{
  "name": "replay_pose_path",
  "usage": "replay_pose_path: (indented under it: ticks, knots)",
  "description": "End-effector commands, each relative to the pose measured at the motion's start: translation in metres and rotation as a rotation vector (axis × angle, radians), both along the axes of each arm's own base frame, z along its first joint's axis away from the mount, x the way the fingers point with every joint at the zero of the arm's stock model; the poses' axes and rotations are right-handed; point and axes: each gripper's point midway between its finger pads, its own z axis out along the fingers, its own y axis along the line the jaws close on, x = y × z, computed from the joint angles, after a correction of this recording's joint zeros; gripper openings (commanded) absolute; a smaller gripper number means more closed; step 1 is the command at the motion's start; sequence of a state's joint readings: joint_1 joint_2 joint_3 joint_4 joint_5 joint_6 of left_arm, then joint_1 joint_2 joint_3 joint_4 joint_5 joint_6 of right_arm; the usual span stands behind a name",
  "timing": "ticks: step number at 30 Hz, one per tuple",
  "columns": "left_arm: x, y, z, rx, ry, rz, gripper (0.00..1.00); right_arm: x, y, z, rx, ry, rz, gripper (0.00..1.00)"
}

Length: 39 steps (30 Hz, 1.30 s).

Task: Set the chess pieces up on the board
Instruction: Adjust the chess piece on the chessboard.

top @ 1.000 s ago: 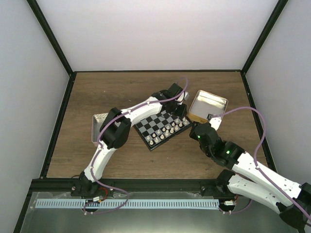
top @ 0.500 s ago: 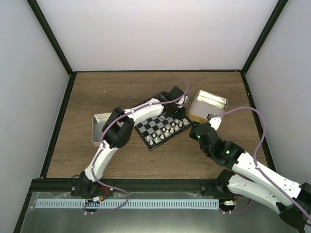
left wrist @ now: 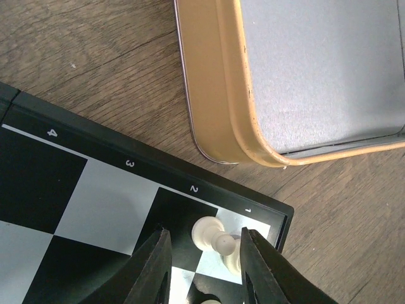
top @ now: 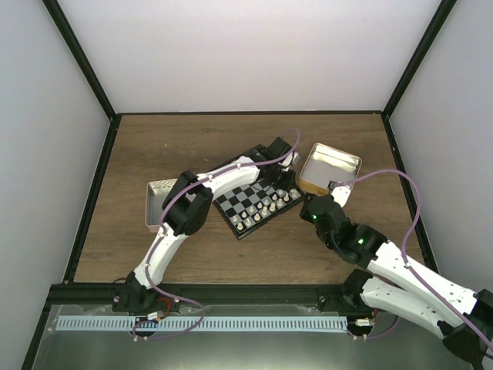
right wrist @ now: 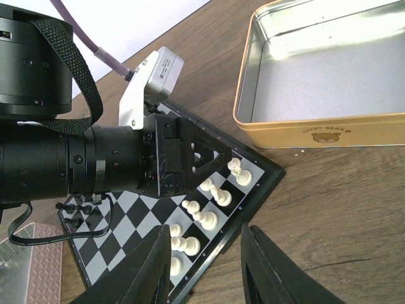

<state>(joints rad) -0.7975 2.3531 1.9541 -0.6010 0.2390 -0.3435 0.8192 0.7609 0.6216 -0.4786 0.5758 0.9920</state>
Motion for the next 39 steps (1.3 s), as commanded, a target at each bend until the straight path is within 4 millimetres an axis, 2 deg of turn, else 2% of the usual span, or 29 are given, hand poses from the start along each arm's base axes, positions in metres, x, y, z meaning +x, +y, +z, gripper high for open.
replay_pose_path:
  ticks: [1, 8, 17, 33, 39]
  knots:
    - [-0.004, -0.006, -0.004, -0.006, -0.001, -0.014, 0.34, 0.003, -0.003, 0.004, 0.009, -0.015, -0.024, 0.32]
    - [-0.002, -0.003, -0.01, 0.024, -0.018, -0.008, 0.35, 0.004, -0.002, 0.003, 0.003, -0.013, -0.022, 0.32]
    - [0.0, 0.0, -0.017, 0.058, -0.031, -0.002, 0.3, 0.004, -0.001, 0.004, 0.004, -0.015, -0.021, 0.32]
    - [0.011, 0.008, -0.008, 0.084, -0.082, 0.048, 0.27, 0.004, -0.001, 0.002, 0.003, -0.011, -0.019, 0.32]
    - [0.007, -0.004, 0.005, 0.018, -0.078, 0.0, 0.34, 0.004, -0.001, 0.002, 0.004, -0.011, -0.019, 0.32]
